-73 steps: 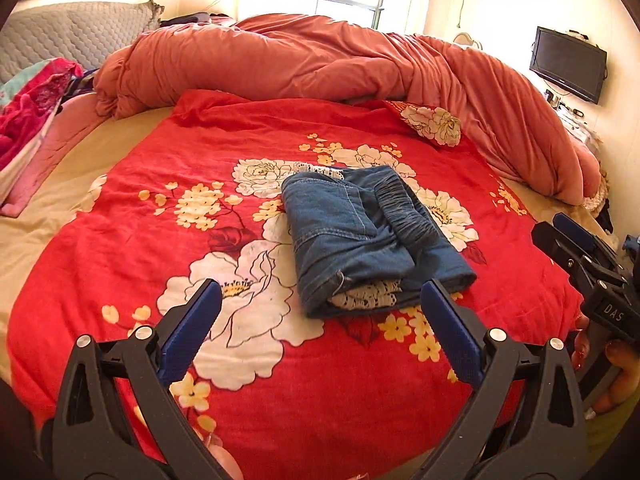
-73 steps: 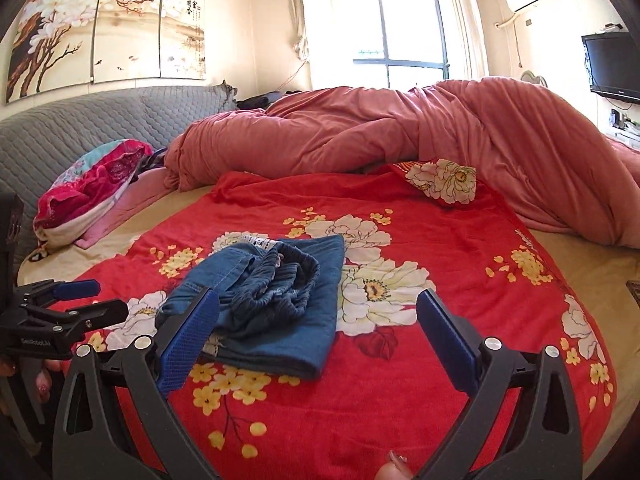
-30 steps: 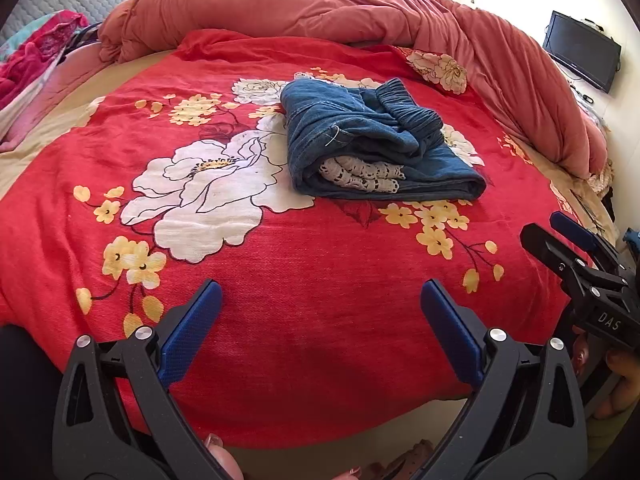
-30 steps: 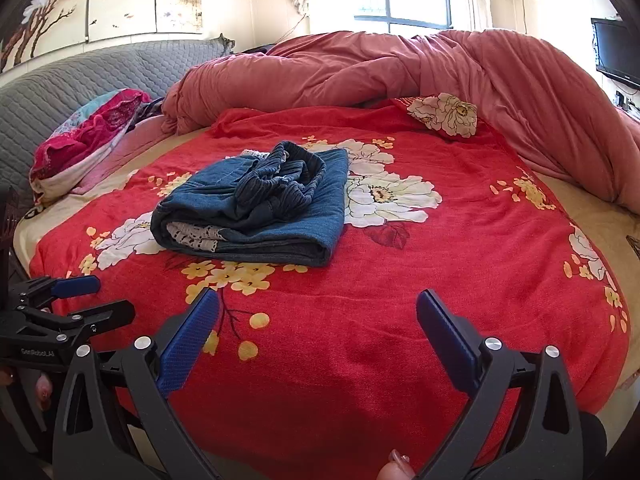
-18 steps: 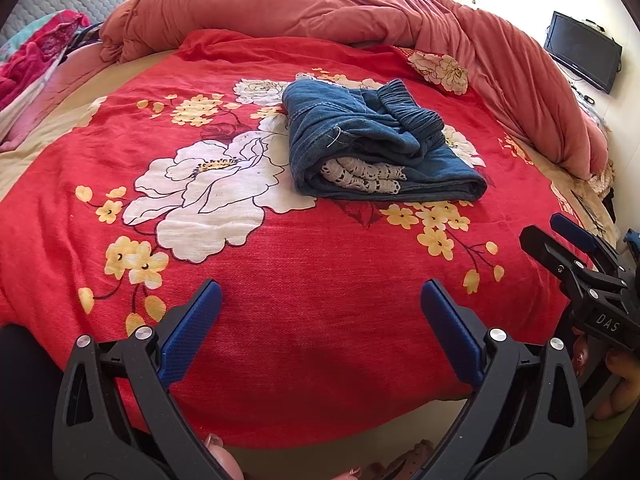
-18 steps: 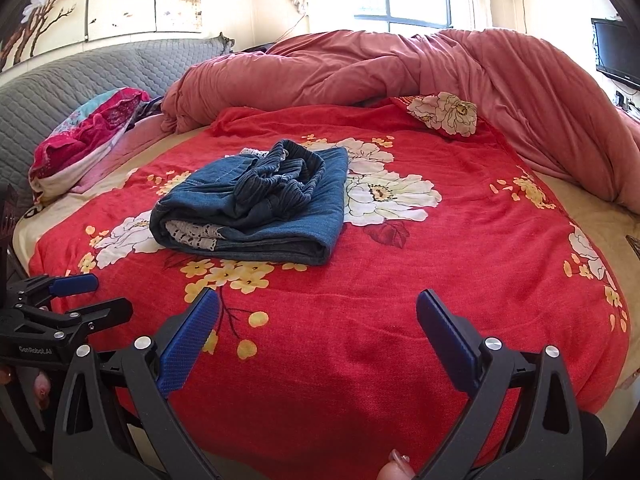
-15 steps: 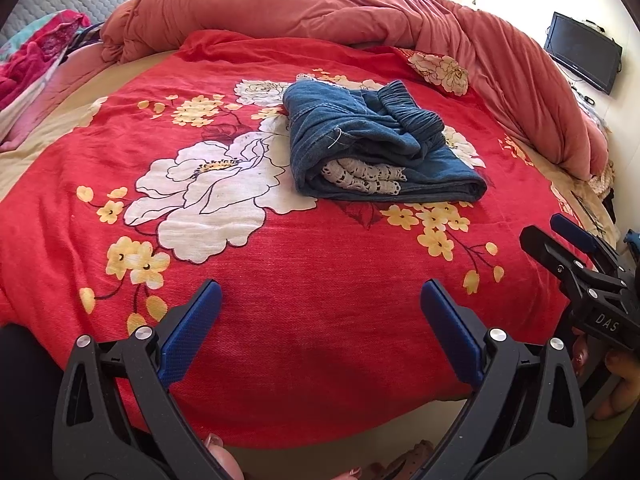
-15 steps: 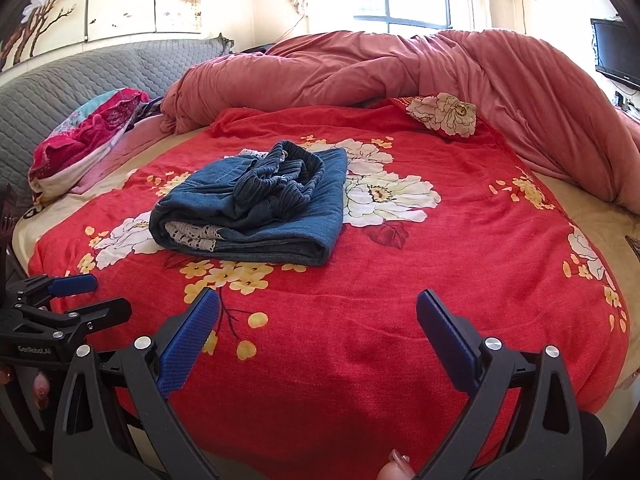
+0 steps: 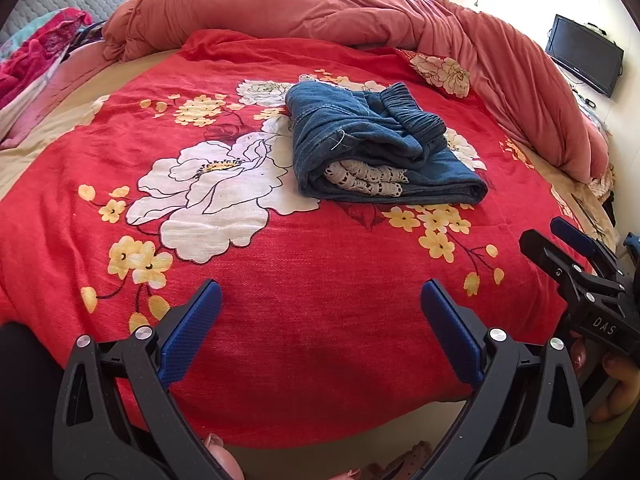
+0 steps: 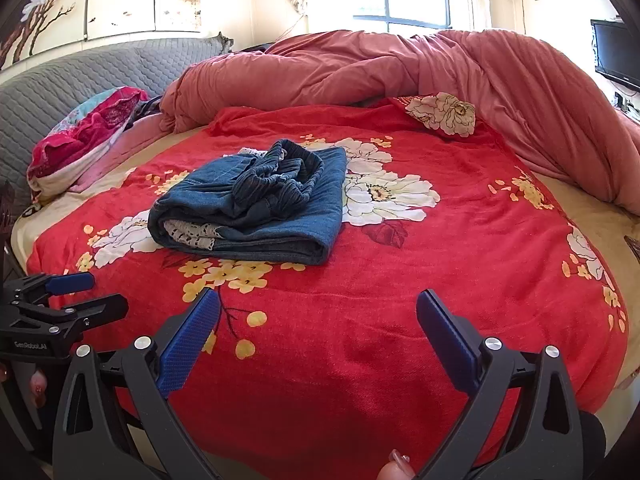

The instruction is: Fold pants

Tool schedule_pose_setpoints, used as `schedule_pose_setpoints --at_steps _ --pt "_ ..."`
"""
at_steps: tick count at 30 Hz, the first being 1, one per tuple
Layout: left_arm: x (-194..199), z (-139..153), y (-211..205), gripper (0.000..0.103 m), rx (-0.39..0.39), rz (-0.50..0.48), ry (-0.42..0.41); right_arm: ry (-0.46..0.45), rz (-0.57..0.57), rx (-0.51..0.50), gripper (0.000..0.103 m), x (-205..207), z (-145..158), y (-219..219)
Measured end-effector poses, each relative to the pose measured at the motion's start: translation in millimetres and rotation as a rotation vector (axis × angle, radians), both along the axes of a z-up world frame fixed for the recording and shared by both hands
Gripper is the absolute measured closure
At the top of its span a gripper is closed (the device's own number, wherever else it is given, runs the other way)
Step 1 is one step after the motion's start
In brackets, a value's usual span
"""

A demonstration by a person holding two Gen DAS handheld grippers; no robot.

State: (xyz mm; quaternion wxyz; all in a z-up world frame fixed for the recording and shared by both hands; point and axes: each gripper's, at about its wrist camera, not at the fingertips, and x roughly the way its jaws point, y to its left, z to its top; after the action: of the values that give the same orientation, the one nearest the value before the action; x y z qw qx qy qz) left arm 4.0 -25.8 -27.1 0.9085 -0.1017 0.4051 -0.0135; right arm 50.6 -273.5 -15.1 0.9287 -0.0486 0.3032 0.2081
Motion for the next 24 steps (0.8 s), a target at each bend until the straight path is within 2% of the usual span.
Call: schedule_pose_setpoints --at_steps 24 --pt "-1.2 3.8 2.8 0.01 0.004 0.01 0.001 0.006 -0.003 -0.001 0.005 0.2 -2.9 -0.2"
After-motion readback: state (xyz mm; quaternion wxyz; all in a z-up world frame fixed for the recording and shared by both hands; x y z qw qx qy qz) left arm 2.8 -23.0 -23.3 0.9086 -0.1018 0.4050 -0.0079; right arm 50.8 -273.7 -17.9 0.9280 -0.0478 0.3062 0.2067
